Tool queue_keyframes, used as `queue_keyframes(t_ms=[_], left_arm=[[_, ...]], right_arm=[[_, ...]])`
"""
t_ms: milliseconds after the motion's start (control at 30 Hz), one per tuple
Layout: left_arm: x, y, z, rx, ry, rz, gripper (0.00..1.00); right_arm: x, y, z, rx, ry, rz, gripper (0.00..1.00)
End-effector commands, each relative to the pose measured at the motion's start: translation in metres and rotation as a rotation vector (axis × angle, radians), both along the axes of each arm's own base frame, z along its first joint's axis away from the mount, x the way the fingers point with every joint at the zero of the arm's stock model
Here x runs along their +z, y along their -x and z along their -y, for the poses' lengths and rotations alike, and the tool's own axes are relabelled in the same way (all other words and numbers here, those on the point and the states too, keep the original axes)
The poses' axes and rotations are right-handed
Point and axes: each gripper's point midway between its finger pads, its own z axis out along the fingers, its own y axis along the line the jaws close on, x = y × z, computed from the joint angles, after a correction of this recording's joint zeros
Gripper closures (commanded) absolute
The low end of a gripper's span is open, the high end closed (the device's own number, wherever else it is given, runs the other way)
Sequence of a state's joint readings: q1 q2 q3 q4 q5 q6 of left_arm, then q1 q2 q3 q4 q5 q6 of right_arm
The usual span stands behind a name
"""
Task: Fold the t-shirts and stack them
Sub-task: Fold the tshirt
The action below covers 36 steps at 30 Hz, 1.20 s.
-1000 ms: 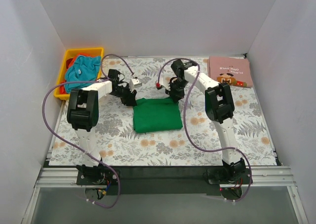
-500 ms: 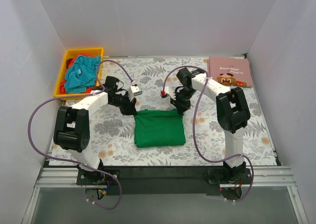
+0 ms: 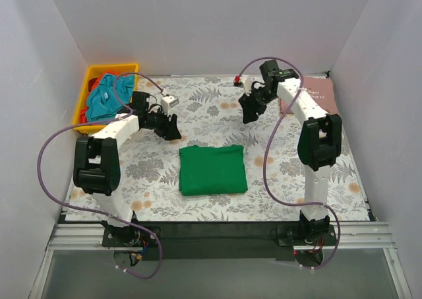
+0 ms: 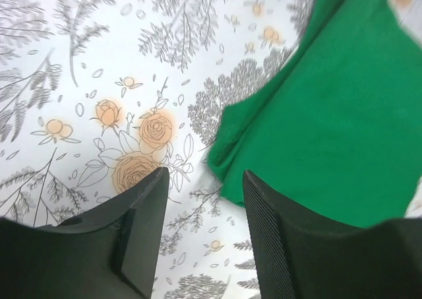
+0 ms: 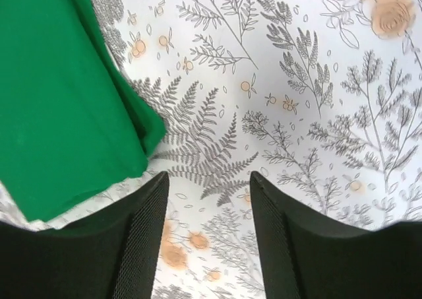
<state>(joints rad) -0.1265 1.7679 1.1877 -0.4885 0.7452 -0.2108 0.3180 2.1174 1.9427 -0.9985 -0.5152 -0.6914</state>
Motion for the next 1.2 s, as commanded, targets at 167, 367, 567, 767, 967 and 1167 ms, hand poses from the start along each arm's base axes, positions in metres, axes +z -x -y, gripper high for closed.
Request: queue_keyframes(t_ms=[167,367,567,767,967,1167], left_arm=[[0.077,0.088,0.040,0.074,0.436,-0.183,0.52],[0.066,0.112,0.061,0.145,0.520,-0.270,0.50],[0.011,0.074,0.067,0.286,0.495,-0.406,0.54],[-0.037,0.029,0.065,0.397,0.496,-0.483,0.58],[-0.048,-0.008,0.045,0.427,0.478,-0.481,0.55],[0.046,0.019,0.045,0.317,0.589,-0.372,0.39]], right_arm=[[0.055,0.116,-0.042,-0.089,-0.470,-0.358,0.51],[0.027,0.153,-0.076,-0.036,-0.496,-0.472,0.56],[-0.023,0.110,-0.087,-0.129,-0.457,-0.508,0.63],[-0.089,0.052,-0.080,-0.262,-0.434,-0.583,0.69],[-0.072,0.008,-0.066,-0.308,-0.486,-0.523,0.68],[0.028,0.011,-0.059,-0.284,-0.570,-0.353,0.15]])
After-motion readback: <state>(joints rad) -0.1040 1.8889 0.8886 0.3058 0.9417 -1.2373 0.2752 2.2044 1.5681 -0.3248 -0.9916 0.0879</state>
